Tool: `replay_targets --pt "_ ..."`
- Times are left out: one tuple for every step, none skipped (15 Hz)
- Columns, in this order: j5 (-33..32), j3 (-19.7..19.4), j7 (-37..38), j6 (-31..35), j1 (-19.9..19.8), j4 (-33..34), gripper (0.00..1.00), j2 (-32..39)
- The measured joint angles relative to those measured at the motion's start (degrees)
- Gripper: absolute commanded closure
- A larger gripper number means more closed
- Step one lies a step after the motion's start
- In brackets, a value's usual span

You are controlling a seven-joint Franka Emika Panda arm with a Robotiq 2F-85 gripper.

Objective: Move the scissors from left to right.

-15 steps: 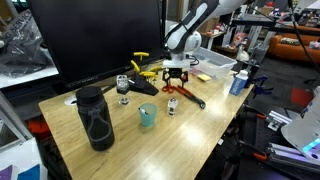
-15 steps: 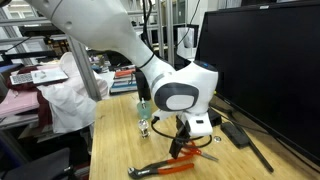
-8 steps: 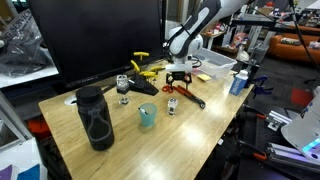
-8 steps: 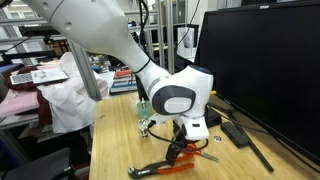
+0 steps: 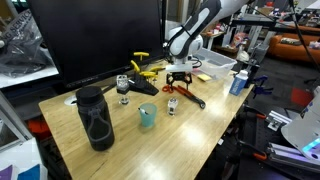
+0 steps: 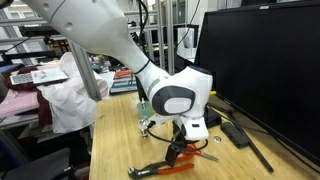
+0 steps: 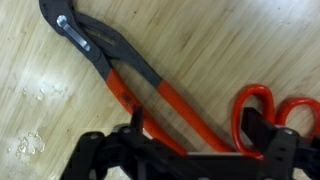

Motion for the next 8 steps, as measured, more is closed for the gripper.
replay_targets --pt "0.0 0.0 0.0 0.0 0.1 0.1 0.00 0.0" --pt "0.0 0.0 0.0 0.0 0.1 0.2 0.00 0.0" --pt "0.0 0.1 0.0 0.0 0.2 0.2 0.00 0.0" --pt "0.0 0.1 0.0 0.0 0.2 0.4 0.00 0.1" --pt "0.0 0.1 0.0 -0.1 0.3 0.5 0.00 0.2" --pt "0.0 0.2 0.0 -0.1 0.4 0.6 0.00 0.3" --pt "0.0 0.2 0.0 -0.2 0.5 0.8 0.00 0.5" --pt "0.0 0.2 0.0 -0.3 0.6 1.0 0.00 0.9"
